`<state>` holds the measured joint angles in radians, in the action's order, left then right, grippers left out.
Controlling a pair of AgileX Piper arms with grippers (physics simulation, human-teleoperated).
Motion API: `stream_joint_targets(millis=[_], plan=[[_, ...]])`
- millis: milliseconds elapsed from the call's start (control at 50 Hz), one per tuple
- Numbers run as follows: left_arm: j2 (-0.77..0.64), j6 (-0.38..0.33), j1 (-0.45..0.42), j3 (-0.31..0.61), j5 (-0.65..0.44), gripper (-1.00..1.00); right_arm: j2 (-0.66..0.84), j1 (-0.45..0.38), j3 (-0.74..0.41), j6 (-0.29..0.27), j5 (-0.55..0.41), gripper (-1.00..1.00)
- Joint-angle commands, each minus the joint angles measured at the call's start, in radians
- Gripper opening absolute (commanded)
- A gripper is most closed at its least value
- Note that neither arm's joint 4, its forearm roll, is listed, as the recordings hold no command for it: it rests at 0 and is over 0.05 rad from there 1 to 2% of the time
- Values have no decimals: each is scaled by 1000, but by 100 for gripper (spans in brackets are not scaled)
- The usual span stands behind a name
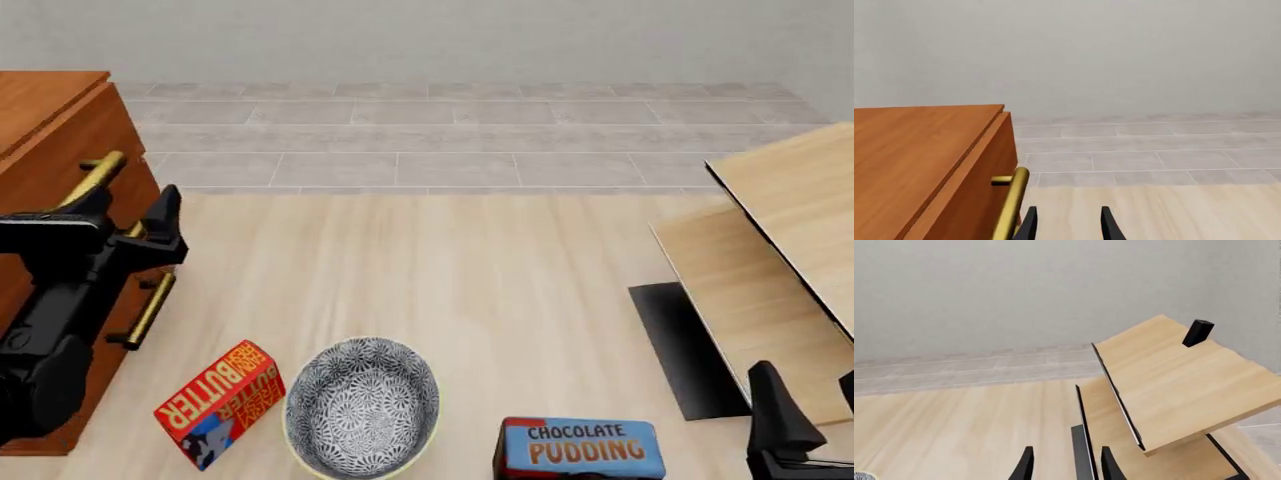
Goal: Close the top drawer of the cabinet and put the bowl on top of it.
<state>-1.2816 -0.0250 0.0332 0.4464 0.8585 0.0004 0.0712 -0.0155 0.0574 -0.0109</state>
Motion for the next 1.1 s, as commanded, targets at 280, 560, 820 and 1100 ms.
stream_joint_targets(millis=[280,560,820,1100], plan=[[-74,-30,124,-5,52,100,0,3,-2,0,-2,100],[-57,-37,193,-12,53,100,0,2,-4,-3,-4,100],[-10,-36,171,-21,29,100,0,2,-3,-2,-2,100],[-17,-26,162,-28,32,100,0,1,-2,-2,-2,100]])
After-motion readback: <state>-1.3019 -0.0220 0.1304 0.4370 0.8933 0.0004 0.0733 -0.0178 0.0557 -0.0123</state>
